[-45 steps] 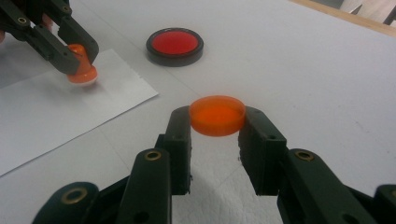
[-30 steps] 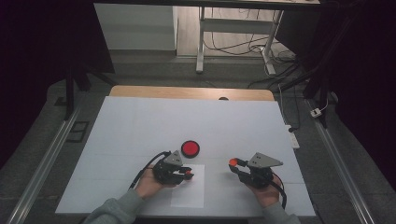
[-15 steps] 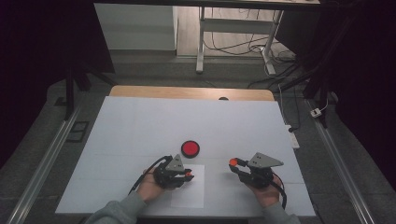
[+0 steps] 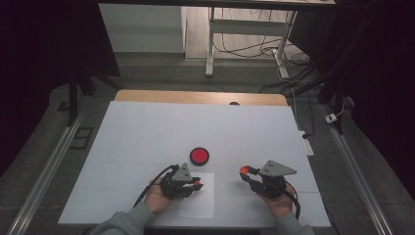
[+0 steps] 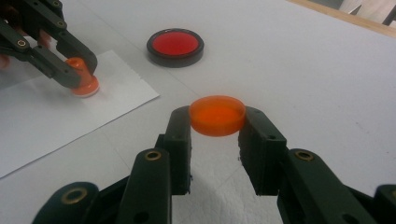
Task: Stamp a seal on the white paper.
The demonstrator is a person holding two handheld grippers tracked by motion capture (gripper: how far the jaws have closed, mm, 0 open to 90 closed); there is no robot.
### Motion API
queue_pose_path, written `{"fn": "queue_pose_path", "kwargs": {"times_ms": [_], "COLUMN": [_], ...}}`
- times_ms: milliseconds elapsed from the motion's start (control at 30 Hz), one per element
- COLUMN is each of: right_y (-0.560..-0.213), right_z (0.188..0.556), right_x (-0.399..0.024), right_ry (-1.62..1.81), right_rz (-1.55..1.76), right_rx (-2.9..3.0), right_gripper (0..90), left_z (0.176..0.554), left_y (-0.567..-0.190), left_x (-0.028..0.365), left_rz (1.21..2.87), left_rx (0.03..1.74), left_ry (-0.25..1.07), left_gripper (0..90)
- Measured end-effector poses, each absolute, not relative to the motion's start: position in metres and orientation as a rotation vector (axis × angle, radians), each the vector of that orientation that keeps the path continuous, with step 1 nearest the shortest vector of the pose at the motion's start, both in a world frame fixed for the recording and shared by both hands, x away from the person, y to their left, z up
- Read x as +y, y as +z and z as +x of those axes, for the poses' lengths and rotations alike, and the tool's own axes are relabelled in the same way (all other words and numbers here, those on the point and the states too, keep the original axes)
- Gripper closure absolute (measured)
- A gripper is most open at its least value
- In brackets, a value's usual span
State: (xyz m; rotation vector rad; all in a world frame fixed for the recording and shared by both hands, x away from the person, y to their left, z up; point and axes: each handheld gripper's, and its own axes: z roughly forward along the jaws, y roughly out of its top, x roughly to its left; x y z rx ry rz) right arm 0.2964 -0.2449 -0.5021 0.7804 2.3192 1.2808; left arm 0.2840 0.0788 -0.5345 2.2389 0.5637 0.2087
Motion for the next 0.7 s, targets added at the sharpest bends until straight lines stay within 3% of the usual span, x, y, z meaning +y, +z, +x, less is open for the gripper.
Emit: {"fn": "queue_pose_path", "kwargs": {"times_ms": [700], "right_y": [-0.5026], "right_z": [0.2963], "right_x": [-0.2445], "right_ry": [1.286], "right_rz": [0.782], "right_rx": [2.316], "right_gripper": [64.4], "left_z": [0.2837], "left_y": [-0.5339], "left_x": [0.078], "left_rz": [2.248], "left_rx": [0.562], "left_ry": [0.217], "left_gripper": [73.1]}}
